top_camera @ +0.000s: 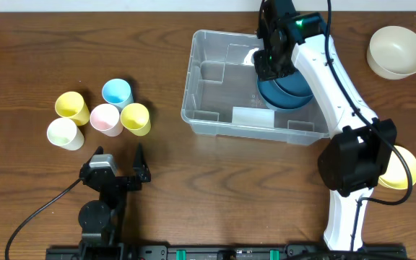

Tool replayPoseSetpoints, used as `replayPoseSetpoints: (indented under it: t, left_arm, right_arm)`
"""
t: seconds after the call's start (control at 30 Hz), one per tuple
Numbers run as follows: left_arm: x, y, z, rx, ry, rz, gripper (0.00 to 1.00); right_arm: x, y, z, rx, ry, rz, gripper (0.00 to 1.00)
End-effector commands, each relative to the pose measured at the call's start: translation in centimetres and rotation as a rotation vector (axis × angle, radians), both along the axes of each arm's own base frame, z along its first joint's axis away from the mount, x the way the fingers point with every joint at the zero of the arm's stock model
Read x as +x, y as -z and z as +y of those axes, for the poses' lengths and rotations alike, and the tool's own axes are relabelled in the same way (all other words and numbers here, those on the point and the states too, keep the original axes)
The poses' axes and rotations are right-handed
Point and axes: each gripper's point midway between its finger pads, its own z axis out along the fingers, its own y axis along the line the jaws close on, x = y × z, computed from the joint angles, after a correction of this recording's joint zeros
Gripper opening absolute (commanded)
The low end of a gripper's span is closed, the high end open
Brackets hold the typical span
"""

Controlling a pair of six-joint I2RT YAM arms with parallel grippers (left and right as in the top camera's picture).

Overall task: Pack container
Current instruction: 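Stack the blue bowl onto the first bowl and open the right gripper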

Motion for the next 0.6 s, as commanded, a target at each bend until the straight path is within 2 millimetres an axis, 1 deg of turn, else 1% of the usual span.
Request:
replayPoseSetpoints:
  t: [0.0, 0.1, 0.2, 0.23, 0.27, 0.3, 0.33, 0.4, 0.43, 0.47, 0.5, 0.57]
  left_arm:
    - [-0.09, 1.63, 0.43, 0.021, -0.020, 0.050, 0.98]
    - [-0.09, 1.62, 0.43, 0.021, -0.020, 0.049, 0.98]
    - [-0.09, 1.63, 0.43, 0.021, -0.020, 0.050, 0.98]
    - [-0.09, 1.63, 0.43, 0.021, -0.020, 0.050, 0.98]
    - [-0.09, 1.63, 0.43, 0.021, -0.020, 0.050, 0.98]
    - [-0.09, 1.63, 0.43, 0.021, -0.020, 0.050, 0.98]
    - [-0.09, 1.63, 0.43, 0.021, -0.020, 0.050, 0.98]
    - [-0.09, 1.63, 0.43, 0.021, -0.020, 0.050, 0.98]
    - [-0.09, 1.63, 0.43, 0.021, -0.020, 0.050, 0.98]
    - [-0.09, 1.63, 0.43, 0.021, -0.020, 0.050, 0.98]
    - [-0.09, 1.63, 0.43, 0.021, -0.020, 0.050, 0.98]
    - [-0.09, 1.63, 0.43, 0.021, -0.020, 0.050, 0.98]
  right_arm:
    - [-0.08, 0.10, 0.21, 0.000, 0.010, 0.001, 0.04]
    - [-0.06, 0.10, 0.22, 0.000, 0.010, 0.000, 0.06]
    - [-0.12, 0.11, 0.22, 0.000, 0.009, 0.002, 0.17]
    - [-0.15, 0.12, 0.21, 0.000, 0.010, 0.004, 0.19]
    - [-0.21, 0.14, 0.18, -0.001, 0.010, 0.006, 0.25]
    - [-0.27, 0.16, 0.16, -0.002, 0.010, 0.009, 0.38]
    - [-0.29, 0.16, 0.14, -0.003, 0.010, 0.010, 0.45]
    - [-0.30, 0.17, 0.12, -0.003, 0.010, 0.010, 0.50]
    - [-0.25, 0.16, 0.10, -0.002, 0.011, 0.009, 0.54]
    - [-0.16, 0.10, 0.12, -0.001, 0.011, 0.004, 0.61]
    - [-0.02, 0.04, 0.11, 0.000, 0.012, -0.001, 0.65]
    - [0.23, -0.35, 0.22, 0.005, 0.012, -0.014, 0.64]
